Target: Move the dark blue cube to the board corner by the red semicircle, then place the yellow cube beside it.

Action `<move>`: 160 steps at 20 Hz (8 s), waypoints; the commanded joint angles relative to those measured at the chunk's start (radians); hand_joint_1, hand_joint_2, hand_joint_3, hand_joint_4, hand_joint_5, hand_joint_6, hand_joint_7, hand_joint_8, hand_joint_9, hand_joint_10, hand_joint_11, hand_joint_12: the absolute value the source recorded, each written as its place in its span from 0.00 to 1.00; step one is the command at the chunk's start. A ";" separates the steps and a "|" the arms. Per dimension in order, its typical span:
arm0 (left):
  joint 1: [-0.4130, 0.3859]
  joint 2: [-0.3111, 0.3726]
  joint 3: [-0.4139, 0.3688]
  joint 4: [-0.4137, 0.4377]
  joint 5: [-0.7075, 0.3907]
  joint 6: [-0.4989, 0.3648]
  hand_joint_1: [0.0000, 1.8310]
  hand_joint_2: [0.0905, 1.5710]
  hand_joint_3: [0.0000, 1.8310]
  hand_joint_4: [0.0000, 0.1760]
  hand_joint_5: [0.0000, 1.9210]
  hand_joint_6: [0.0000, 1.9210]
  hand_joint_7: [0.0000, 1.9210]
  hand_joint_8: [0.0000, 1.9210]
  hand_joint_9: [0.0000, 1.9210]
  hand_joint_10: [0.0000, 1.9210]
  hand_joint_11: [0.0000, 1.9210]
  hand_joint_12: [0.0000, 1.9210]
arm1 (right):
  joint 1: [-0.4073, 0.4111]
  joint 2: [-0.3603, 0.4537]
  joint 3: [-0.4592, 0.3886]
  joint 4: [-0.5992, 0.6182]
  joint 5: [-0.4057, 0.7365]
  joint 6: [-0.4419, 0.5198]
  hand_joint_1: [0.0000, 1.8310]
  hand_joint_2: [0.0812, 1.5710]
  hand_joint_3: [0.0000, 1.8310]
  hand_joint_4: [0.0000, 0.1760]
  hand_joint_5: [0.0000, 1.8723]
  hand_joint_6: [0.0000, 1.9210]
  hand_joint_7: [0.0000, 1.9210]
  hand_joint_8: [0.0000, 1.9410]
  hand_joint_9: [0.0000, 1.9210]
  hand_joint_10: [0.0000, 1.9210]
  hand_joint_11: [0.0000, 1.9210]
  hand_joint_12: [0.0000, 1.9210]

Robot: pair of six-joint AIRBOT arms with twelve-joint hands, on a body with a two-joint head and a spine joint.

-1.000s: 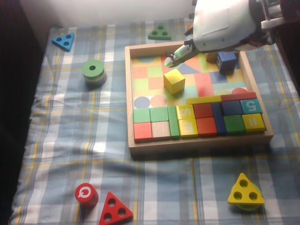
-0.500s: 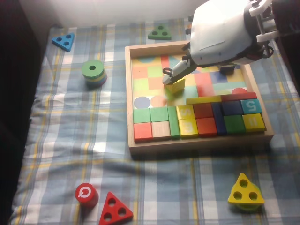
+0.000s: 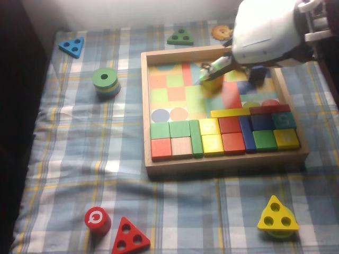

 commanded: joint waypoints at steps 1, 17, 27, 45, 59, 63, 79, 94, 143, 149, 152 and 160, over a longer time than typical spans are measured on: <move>-0.005 0.006 -0.001 -0.028 -0.104 -0.011 0.32 0.93 0.00 1.00 0.20 0.96 0.35 0.00 0.31 0.15 0.09 0.75 | 0.004 0.007 0.005 0.015 -0.056 0.003 0.85 0.74 0.00 0.23 0.15 0.00 0.62 1.00 0.71 1.00 0.76 1.00; -0.005 0.006 -0.003 -0.029 -0.104 -0.011 0.31 0.94 0.00 1.00 0.19 0.97 0.30 0.00 0.28 0.06 0.03 0.75 | 0.022 0.050 -0.020 0.015 -0.055 0.044 0.84 0.74 0.00 0.57 0.15 0.00 0.66 1.00 0.73 1.00 0.76 1.00; -0.004 0.007 -0.003 -0.029 -0.104 -0.011 0.34 0.91 0.00 1.00 0.21 0.94 0.32 0.01 0.26 0.16 0.06 0.77 | 0.091 0.070 -0.047 -0.059 -0.054 0.043 0.87 0.70 0.00 0.38 0.17 0.00 0.67 1.00 0.76 1.00 0.80 1.00; -0.003 0.009 -0.002 -0.029 -0.104 -0.011 0.32 0.93 0.00 1.00 0.20 0.96 0.34 0.00 0.25 0.24 0.06 0.79 | 0.052 0.033 -0.013 -0.118 -0.070 0.043 0.83 0.74 0.00 0.46 0.15 0.00 0.59 1.00 0.68 1.00 0.73 1.00; -0.003 0.008 -0.002 -0.029 -0.104 -0.011 0.33 0.92 0.00 1.00 0.21 0.94 0.34 0.01 0.22 0.32 0.03 0.82 | 0.055 0.029 -0.047 -0.138 -0.083 0.047 0.81 0.75 0.01 0.66 0.15 0.00 0.59 1.00 0.68 1.00 0.74 1.00; -0.003 0.009 -0.003 -0.029 -0.104 -0.011 0.30 0.94 0.00 1.00 0.19 0.98 0.35 0.01 0.23 0.31 0.05 0.80 | 0.055 0.023 -0.047 -0.160 -0.091 0.047 0.83 0.74 0.00 0.62 0.15 0.00 0.56 1.00 0.66 1.00 0.72 1.00; -0.003 0.009 -0.003 -0.029 -0.104 -0.011 0.33 0.92 0.00 1.00 0.21 0.94 0.38 0.02 0.22 0.39 0.04 0.83 | 0.045 0.031 -0.039 -0.174 -0.097 0.048 0.81 0.73 0.00 0.65 0.15 0.00 0.58 1.00 0.66 1.00 0.71 1.00; -0.002 0.011 -0.003 -0.029 -0.104 -0.011 0.34 0.91 0.00 1.00 0.22 0.93 0.36 0.01 0.21 0.37 0.06 0.80 | 0.024 0.042 -0.026 -0.174 -0.097 0.060 0.79 0.75 0.00 0.48 0.16 0.00 0.45 1.00 0.56 1.00 0.67 1.00; 0.001 0.013 -0.005 -0.029 -0.104 -0.011 0.32 0.93 0.00 1.00 0.20 0.96 0.34 0.00 0.36 0.01 0.10 0.71 | 0.106 0.087 -0.139 -0.144 -0.106 0.024 0.79 0.74 0.00 0.52 0.12 0.00 0.61 1.00 0.71 1.00 0.76 1.00; 0.001 0.014 -0.004 -0.029 -0.104 -0.011 0.25 0.93 0.00 0.46 0.14 0.53 0.31 0.00 0.34 0.00 0.06 0.72 | 0.042 0.044 -0.082 -0.124 -0.111 0.021 0.79 0.74 0.00 0.50 0.12 0.00 0.54 1.00 0.66 1.00 0.73 1.00; 0.002 0.014 -0.004 -0.029 -0.104 -0.011 0.33 0.92 0.01 0.97 0.20 0.92 0.35 0.01 0.36 0.01 0.11 0.69 | 0.014 0.044 -0.060 -0.126 -0.114 0.021 0.78 0.76 0.00 0.52 0.11 0.00 0.46 1.00 0.57 1.00 0.66 1.00; 0.002 0.014 -0.005 -0.029 -0.104 -0.011 0.33 0.93 0.00 1.00 0.20 0.95 0.35 0.01 0.36 0.01 0.11 0.71 | 0.006 0.072 -0.031 -0.246 -0.113 0.151 0.74 0.76 0.00 0.31 0.15 0.00 0.51 1.00 0.60 1.00 0.65 1.00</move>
